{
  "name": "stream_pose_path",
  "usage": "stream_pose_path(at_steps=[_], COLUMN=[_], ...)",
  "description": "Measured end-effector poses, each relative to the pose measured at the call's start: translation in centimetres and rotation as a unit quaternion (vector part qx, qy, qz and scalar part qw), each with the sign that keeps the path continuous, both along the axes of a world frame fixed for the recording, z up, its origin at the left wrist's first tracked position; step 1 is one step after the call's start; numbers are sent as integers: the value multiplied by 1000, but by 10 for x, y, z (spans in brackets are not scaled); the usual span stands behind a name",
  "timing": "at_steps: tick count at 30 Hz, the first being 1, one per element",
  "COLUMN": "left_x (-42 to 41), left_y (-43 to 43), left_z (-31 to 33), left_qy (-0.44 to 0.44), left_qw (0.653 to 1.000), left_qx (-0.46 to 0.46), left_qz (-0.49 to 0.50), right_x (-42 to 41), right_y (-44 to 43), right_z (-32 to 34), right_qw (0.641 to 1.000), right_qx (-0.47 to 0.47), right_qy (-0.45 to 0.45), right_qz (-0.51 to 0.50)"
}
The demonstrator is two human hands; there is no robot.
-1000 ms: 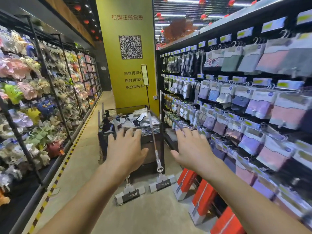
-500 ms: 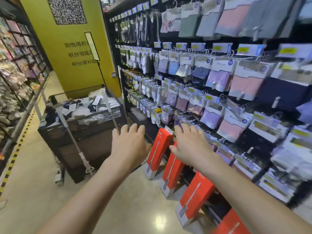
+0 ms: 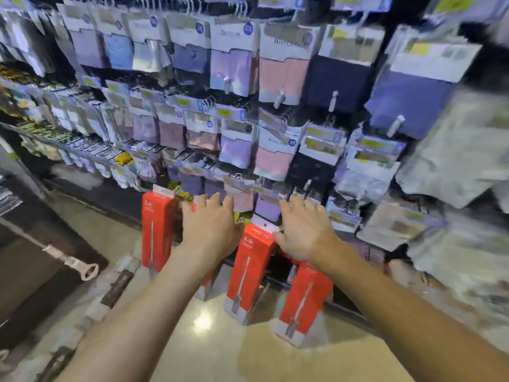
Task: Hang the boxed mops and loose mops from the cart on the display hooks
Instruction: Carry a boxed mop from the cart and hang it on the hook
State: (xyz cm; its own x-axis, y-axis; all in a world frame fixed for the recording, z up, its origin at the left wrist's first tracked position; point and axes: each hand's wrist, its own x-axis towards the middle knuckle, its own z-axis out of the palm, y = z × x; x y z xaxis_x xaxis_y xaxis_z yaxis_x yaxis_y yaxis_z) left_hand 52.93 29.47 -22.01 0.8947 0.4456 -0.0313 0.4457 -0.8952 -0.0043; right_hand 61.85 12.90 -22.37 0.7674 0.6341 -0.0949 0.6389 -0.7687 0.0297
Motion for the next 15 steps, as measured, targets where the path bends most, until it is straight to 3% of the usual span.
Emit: stream_pose_path(at_steps=[7,15], left_x=[74,136], left_y=[-36,-101], left_z=[-57,-134], left_qy=[53,143], left_qw=[990,967], left_qx=[-25,-64], left_qz=[-127,-202], right_x=[27,59], right_y=[-55,-117], right_z=[-54,-130], right_qw=[987,966], right_qx=[-23,-19], right_qy=[60,114], right_qz=[-146,-231])
